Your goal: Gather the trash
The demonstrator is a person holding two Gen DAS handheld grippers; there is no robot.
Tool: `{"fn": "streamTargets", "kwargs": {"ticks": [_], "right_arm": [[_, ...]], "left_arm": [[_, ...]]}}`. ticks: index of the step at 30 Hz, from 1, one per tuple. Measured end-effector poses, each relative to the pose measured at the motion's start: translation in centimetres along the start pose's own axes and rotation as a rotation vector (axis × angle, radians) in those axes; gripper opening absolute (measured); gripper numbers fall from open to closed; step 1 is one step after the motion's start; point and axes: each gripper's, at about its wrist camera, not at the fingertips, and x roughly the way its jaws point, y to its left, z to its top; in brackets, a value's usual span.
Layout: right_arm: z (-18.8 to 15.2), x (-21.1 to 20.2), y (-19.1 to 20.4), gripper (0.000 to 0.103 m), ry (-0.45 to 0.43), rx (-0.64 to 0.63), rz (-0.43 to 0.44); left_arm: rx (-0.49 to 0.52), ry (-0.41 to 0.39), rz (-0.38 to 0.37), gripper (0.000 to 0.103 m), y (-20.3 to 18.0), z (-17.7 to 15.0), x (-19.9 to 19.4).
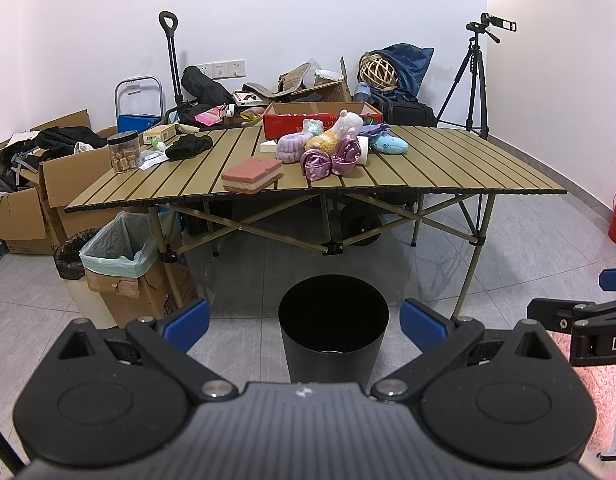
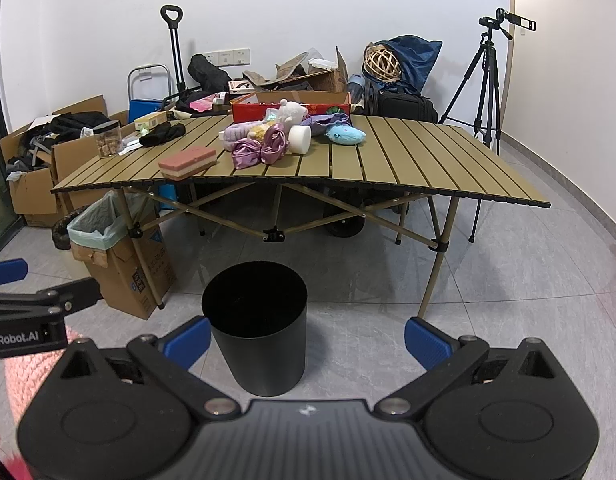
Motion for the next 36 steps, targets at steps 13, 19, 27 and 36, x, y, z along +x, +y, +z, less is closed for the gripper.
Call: {"fn": "streamTargets", "kwargs": {"ticks": [13, 19, 27, 36], "right_arm": [[-0.04, -0.01, 0.05, 0.103, 0.0, 0.0, 0.0], [-0.02, -0.01, 0.07, 0.103, -0.001, 0.0, -0.001], [-0.16, 0.12, 0.12, 0.103, -0.003, -0.001, 0.0], [-0.28, 0.27, 0.32, 0.103, -0.018, -0.011, -0.007]], "left_arm": [[0.0, 0.0, 0.0, 0.103, 0.01, 0.0, 0.0], [0.0, 0.0, 0.0, 0.103, 0.02, -0.01, 0.0], [-0.001, 0.0, -0.001, 0.103, 0.02, 0.01, -0.03], [0.0, -0.006, -0.002, 0.103, 0.06, -0.01, -0.04]]}}
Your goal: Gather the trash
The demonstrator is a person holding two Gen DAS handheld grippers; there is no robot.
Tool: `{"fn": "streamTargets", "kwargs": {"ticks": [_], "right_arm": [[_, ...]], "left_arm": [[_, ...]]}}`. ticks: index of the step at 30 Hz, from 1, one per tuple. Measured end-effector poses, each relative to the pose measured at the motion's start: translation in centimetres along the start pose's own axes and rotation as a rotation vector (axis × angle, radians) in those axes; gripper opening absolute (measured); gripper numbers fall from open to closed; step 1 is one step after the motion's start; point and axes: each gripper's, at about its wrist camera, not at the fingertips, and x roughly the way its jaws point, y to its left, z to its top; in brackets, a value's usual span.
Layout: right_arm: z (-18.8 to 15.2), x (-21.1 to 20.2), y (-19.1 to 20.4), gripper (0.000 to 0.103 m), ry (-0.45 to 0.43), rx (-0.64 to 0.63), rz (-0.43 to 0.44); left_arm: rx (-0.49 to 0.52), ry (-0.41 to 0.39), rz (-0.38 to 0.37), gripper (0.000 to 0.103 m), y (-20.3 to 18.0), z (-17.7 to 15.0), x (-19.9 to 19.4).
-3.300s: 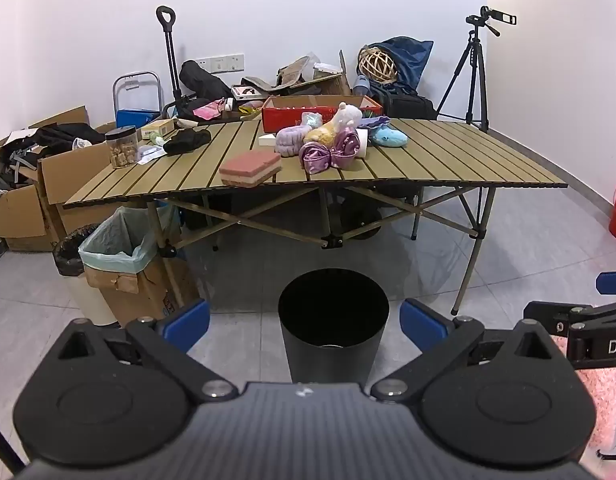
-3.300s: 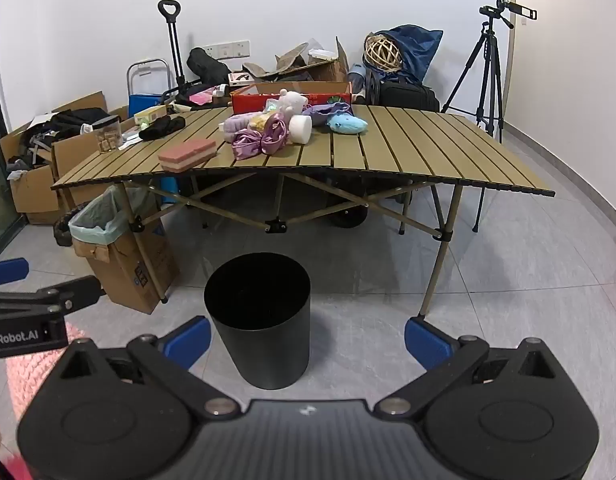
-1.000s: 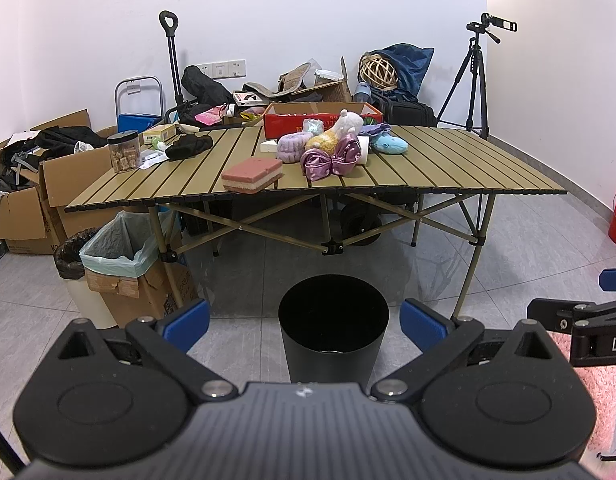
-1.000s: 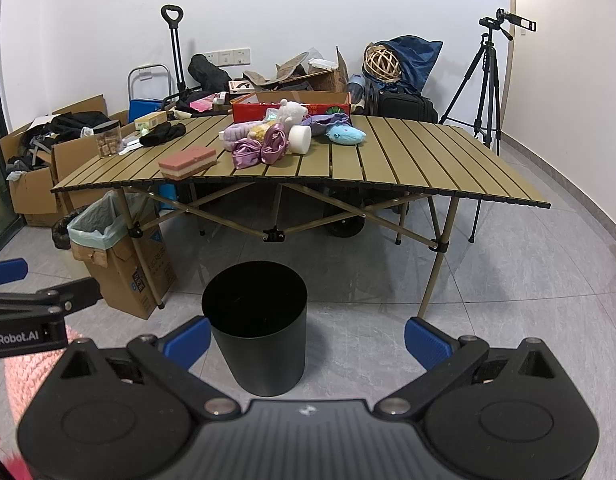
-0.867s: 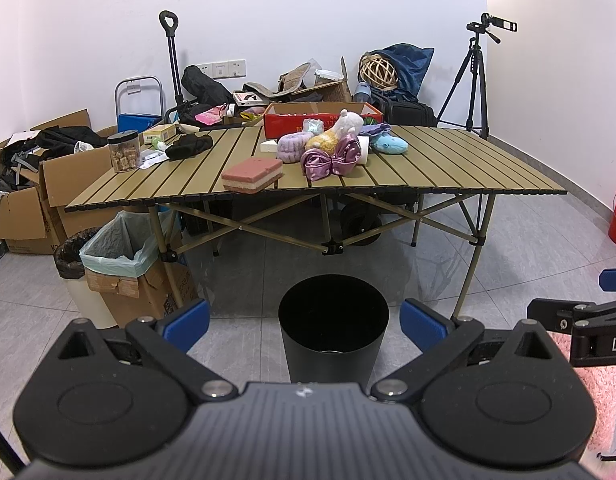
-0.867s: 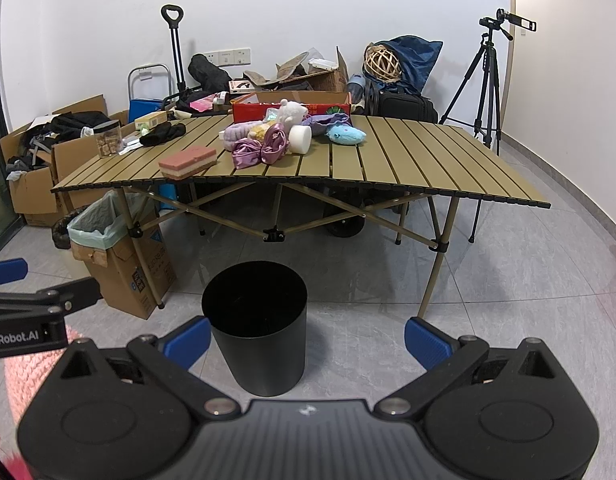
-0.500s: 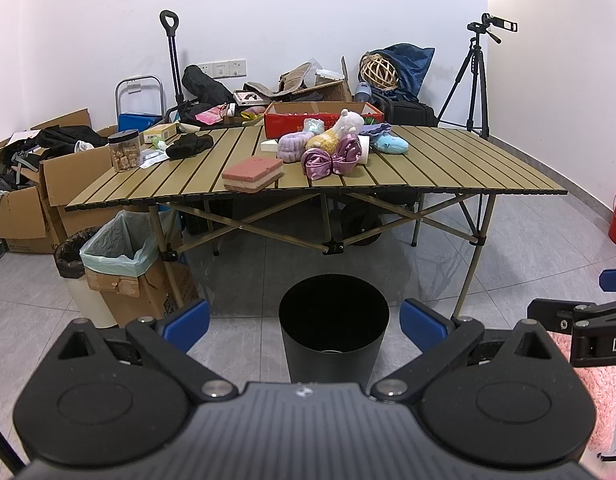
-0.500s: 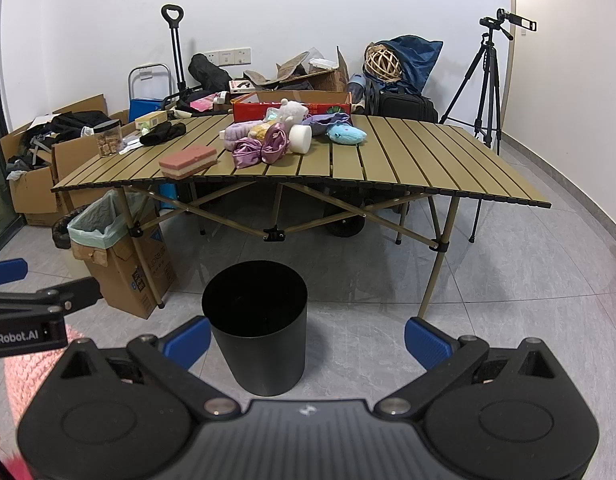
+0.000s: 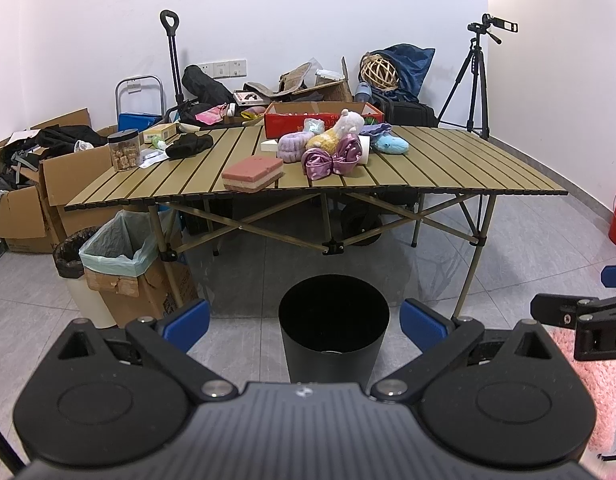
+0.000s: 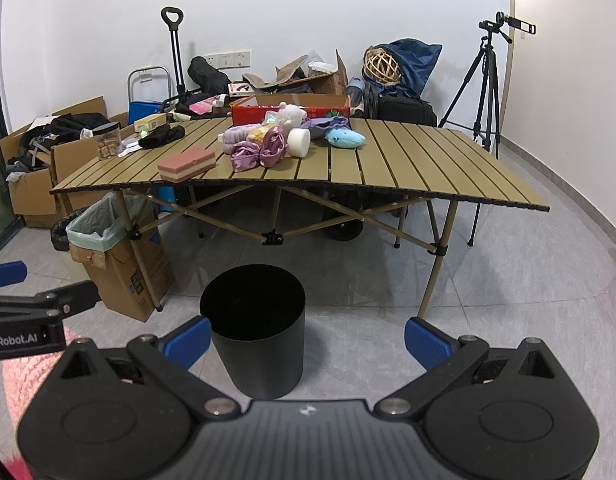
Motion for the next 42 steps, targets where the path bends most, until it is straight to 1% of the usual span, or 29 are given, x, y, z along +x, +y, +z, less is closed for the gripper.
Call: {"fn": "streamTargets", "kwargs": {"ticks": [4, 10, 13, 20, 31, 42], "right_arm": [[0.3, 0.3, -0.1, 0.103, -0.019, -0.016, -0.001], [1.1, 1.8, -0.4, 0.103, -0.026, -0.027, 0.001], [1.8, 3.0, -0.4, 0.103, -0.023, -0.031, 0.008], [3.8, 6.4, -0.3, 0.103, -0.012, -0.037, 0.03], [7.6, 12.9, 0.2, 0.103, 0.005, -0.048, 0.056], [11.1, 20.1, 0.0, 0.103, -0.001, -0.035, 0.089]], "left_arm": [[-0.001, -0.007, -0.002, 0.103, 0.0, 0.1, 0.4], [0.007, -0.011, -0.001, 0.103, -0.2, 0.2, 1.6], [0.012, -0.006, 0.004, 0.103, -0.1, 0.6, 2.8], [-0.013, 0.001, 0.023, 0.103, 0.8, 1.7, 5.7], [-0.031, -0.016, 0.026, 0.103, 2.4, 5.5, 11.2], [-0.063, -0.059, 0.04, 0.103, 3.5, 9.4, 17.3]]}}
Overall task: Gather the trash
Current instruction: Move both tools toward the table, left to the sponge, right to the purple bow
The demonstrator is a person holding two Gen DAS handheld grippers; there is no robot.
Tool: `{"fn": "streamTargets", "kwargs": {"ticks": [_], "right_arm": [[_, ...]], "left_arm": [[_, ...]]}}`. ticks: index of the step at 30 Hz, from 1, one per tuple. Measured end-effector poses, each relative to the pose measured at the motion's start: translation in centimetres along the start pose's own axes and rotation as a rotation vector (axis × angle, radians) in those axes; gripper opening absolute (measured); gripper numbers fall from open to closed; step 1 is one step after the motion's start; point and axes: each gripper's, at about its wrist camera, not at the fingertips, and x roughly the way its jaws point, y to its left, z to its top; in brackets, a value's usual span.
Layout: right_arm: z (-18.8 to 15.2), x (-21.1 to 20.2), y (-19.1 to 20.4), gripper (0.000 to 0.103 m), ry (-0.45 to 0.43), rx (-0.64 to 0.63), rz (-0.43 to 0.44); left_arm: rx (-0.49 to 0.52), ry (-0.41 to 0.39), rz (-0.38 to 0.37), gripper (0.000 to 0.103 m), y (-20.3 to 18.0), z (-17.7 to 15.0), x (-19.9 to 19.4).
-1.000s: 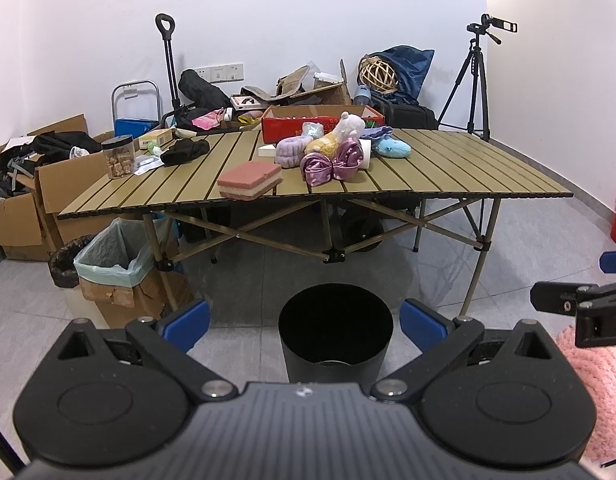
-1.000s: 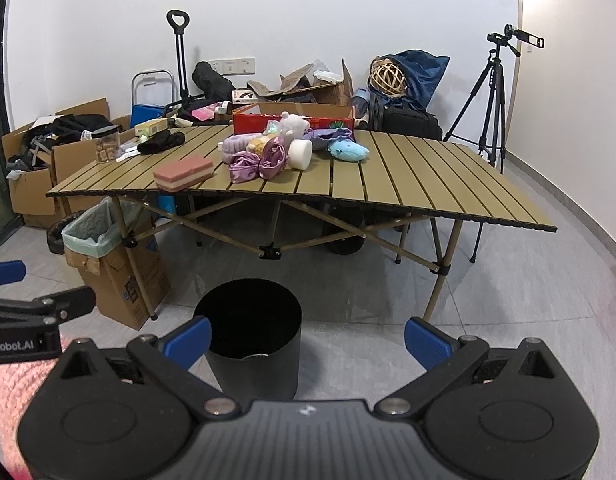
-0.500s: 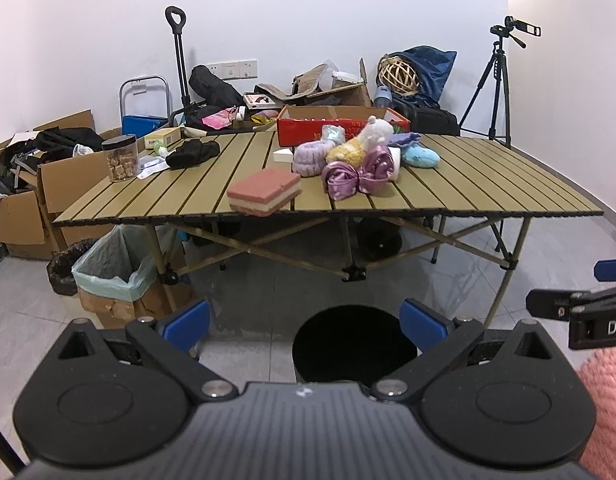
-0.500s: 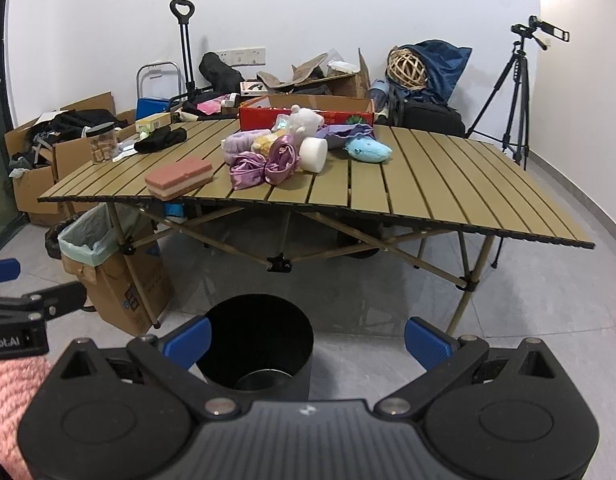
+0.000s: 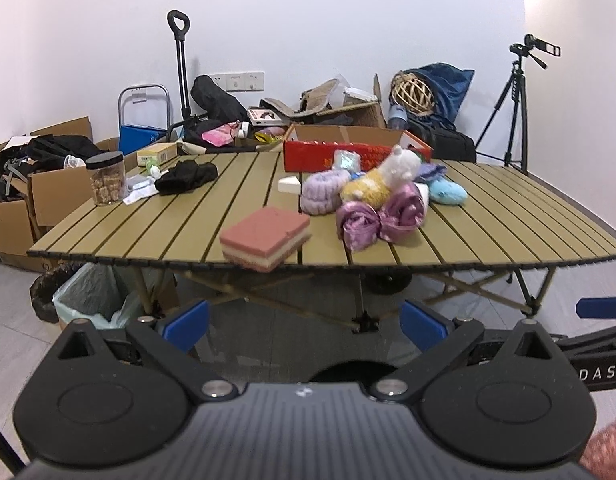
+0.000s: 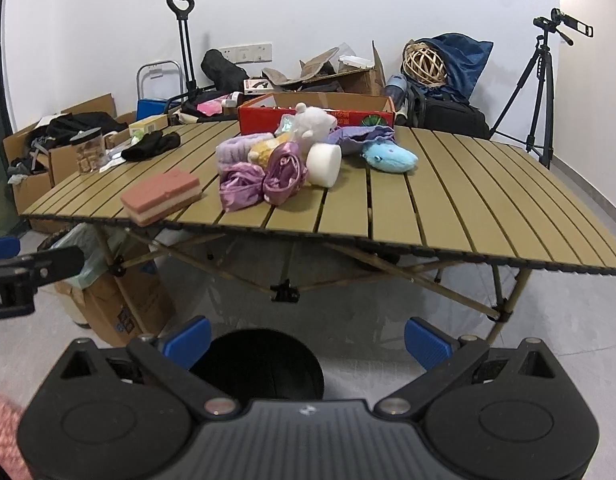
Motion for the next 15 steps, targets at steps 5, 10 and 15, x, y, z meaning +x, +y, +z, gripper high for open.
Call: {"fn": "streamTargets", "kwargs": {"ticks": [5, 10, 15], "right_arm": [[2.1, 3.1, -0.6, 0.103, -0.033, 0.024, 0.021], [4.9, 6.2, -0.7, 0.103, -0.069, 0.02, 0.042], [7.5, 9.2, -0.8, 0.103, -0.09, 0.014, 0.037]], "left_arm": [[-0.019, -0.013, 0.016, 0.103, 0.3, 1.6, 3.1], [-0.028, 0.001, 0.034, 0.103, 0.8, 2.9, 7.0], [-0.016, 0.013, 0.059, 0.103, 1.7, 3.8, 11.3]]}}
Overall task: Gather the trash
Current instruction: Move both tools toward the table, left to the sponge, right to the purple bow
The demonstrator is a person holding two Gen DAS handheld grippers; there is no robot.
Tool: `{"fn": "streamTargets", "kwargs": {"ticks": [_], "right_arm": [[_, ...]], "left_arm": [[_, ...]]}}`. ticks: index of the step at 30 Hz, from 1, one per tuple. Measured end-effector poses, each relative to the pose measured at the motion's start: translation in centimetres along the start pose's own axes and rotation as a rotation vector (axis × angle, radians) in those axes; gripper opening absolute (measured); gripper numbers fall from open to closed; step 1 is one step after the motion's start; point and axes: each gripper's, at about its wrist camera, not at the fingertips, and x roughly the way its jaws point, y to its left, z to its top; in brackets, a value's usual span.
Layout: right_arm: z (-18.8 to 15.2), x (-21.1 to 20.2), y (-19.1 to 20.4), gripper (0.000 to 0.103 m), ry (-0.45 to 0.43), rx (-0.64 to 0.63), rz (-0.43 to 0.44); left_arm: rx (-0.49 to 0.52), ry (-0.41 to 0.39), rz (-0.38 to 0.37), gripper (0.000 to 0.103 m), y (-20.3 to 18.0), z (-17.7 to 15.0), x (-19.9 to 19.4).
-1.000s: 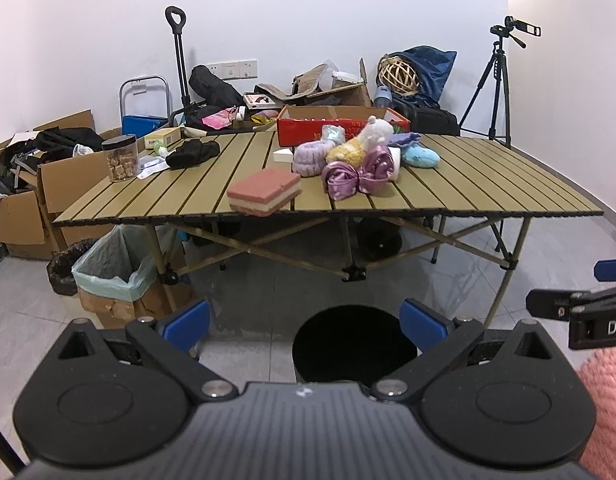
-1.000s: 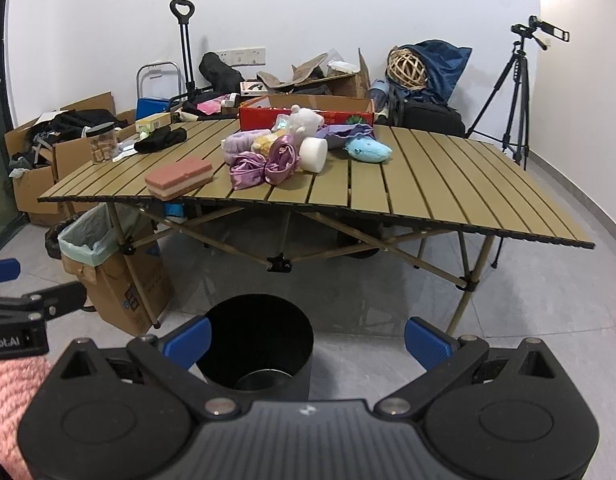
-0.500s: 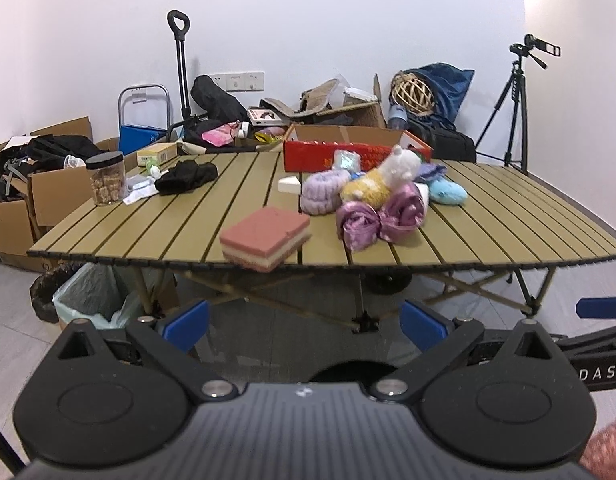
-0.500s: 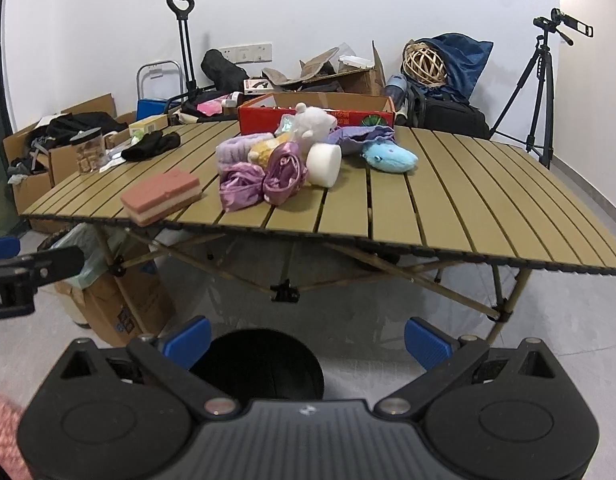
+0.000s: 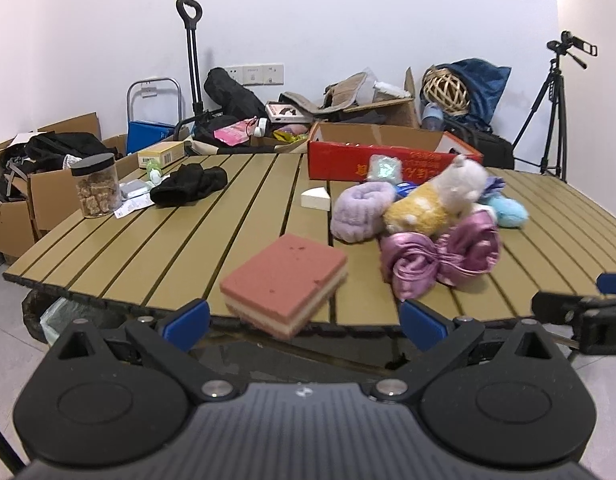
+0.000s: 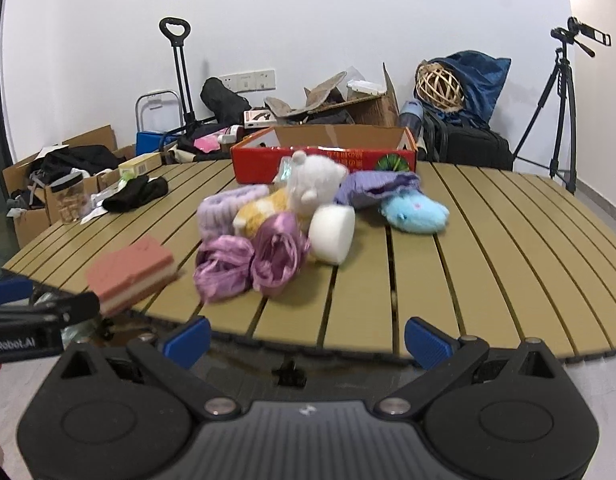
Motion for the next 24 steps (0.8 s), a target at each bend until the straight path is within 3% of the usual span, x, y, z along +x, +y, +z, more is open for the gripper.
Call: {"fn": "streamTargets", "kwargs": {"ticks": [6, 10, 14, 23, 24], "right_arm": [[-0.1, 3.5, -0.7, 0.103, 0.021, 0.023, 0.003], [-0.9, 5.5, -1.3, 0.103, 0.061, 0.041, 0.018], [-1.8, 6.8, -2.1, 0.103, 0.087, 0.067, 0.014], [-1.7, 6.4, -2.6, 0.103, 0.04, 0.096, 0.059], [-1.8, 6.3, -2.6, 0.103, 0.033, 0.098, 0.061]], "left_arm": [[0.032, 0.022, 0.025, 0.103, 0.9, 0.9, 5.2], [0.014, 0.076, -0.008, 0.103, 2.0, 1.1, 8.1], [-0.007, 0.079, 0.002, 0.103, 2.6, 0.9, 9.5], [0.013, 0.048, -0.038, 0.103, 2.4, 0.1, 10.6], [0.011, 0.049, -0.036, 0.098, 2.3, -0.1, 10.6]]}}
